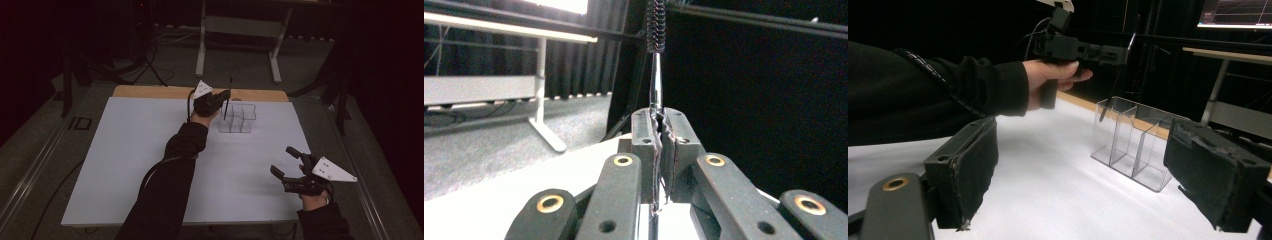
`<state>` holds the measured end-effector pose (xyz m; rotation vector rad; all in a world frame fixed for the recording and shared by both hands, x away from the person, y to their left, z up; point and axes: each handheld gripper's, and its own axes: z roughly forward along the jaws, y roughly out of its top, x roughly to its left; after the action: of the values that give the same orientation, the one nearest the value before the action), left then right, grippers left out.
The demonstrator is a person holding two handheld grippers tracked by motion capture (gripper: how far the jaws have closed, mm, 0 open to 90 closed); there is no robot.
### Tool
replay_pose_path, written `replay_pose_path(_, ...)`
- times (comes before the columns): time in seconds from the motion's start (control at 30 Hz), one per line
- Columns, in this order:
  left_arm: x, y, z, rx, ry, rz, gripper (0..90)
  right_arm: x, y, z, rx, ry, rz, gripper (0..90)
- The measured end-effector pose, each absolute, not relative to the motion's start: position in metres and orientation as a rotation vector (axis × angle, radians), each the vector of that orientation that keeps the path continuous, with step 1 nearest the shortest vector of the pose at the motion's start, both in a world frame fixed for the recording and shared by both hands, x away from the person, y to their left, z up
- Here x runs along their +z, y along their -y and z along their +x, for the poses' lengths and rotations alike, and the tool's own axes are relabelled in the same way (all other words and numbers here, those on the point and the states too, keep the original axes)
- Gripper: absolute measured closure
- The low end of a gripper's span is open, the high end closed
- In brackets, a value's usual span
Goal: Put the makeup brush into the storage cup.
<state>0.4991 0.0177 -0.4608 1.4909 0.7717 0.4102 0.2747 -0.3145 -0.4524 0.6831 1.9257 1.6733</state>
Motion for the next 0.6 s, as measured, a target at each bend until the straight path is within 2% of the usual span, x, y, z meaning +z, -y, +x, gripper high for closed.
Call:
replay_pose_path(0.37,-0.463,-0.018,0.502,0.379,-0.857,1.555,84.2,-0.452,0.314,0.275,1.673,-1.929,0.684,14.0)
replay_pose_path(0.4,-0.461,-0.016,0.501,0.403,-0.897,1.572,70.2,-0.452,0.314,0.275,1.672,-1.929,0.684,14.0)
replay_pose_path(0.43,-0.459,-0.016,0.502,0.397,-0.948,1.581,52.2,-0.452,0.314,0.275,1.672,-1.928,0.684,14.0)
replay_pose_path(0.5,-0.456,-0.016,0.503,0.376,-1.04,1.574,31.1,-0.452,0.314,0.275,1.672,-1.929,0.684,14.0)
replay_pose_path(0.6,-0.453,-0.018,0.505,0.345,-1.075,1.602,19.3,-0.453,0.314,0.275,1.669,-1.93,0.684,14.0)
